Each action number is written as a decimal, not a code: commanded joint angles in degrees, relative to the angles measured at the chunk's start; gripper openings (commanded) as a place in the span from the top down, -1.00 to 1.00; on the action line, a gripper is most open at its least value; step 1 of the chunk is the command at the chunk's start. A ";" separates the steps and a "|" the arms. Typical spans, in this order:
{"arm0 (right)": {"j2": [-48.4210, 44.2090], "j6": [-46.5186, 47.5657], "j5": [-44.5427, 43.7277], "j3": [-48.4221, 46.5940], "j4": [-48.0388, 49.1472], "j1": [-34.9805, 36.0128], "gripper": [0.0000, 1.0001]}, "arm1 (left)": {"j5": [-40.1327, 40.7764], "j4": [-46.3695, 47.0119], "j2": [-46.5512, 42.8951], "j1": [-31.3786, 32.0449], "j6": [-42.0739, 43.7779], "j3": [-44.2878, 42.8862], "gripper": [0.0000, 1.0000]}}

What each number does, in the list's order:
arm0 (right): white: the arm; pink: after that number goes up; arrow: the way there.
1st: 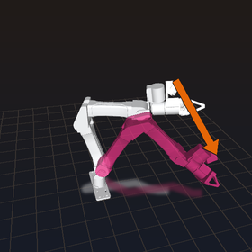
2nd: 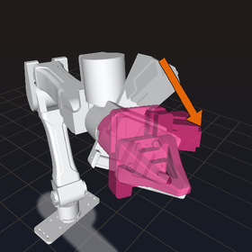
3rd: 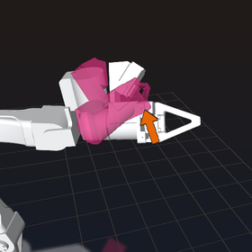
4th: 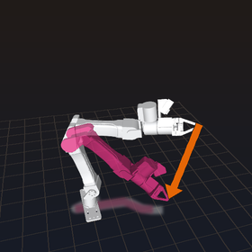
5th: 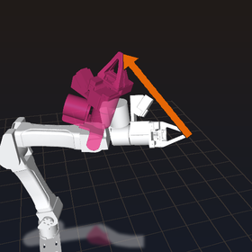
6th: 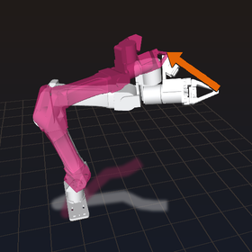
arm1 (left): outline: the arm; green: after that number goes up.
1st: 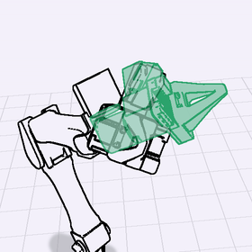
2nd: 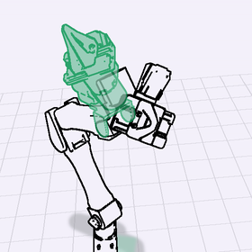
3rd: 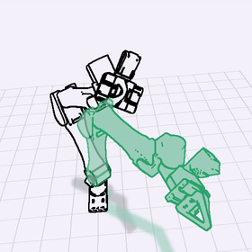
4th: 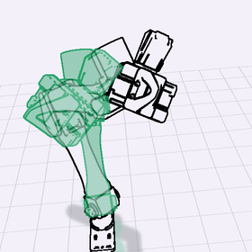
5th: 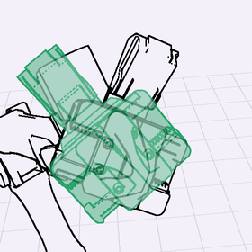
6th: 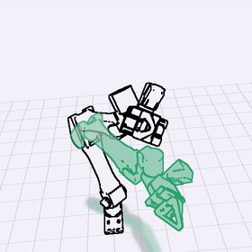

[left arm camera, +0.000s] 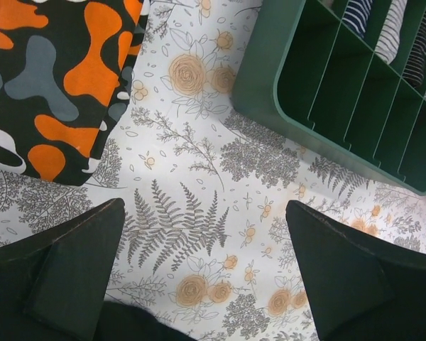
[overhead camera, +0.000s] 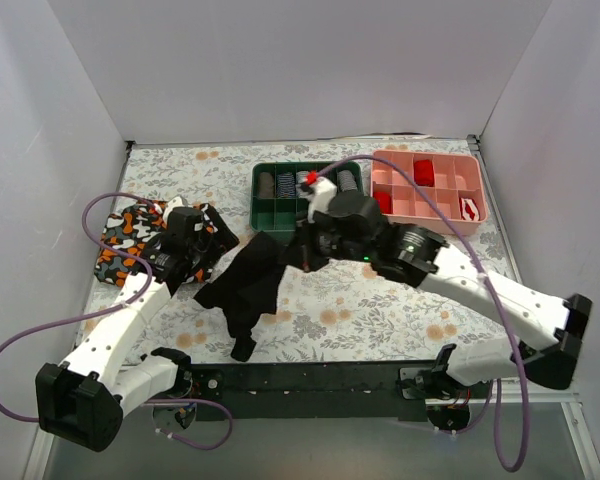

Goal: Roll the underwear
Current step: Flatten out the underwear at the center of the board.

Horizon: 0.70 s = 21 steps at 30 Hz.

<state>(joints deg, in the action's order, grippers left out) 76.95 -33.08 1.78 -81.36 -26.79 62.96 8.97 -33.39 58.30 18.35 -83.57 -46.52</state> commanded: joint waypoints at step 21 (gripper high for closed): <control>-17.54 -9.11 -6.70 44.36 -3.36 -19.54 0.89 | -31.63 13.60 14.90 0.20 13.78 -0.76 -0.96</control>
<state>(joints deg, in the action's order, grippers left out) 60.01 -40.62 -1.83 -35.64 -31.14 43.51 -11.20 -24.64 70.24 18.35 -73.95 -47.35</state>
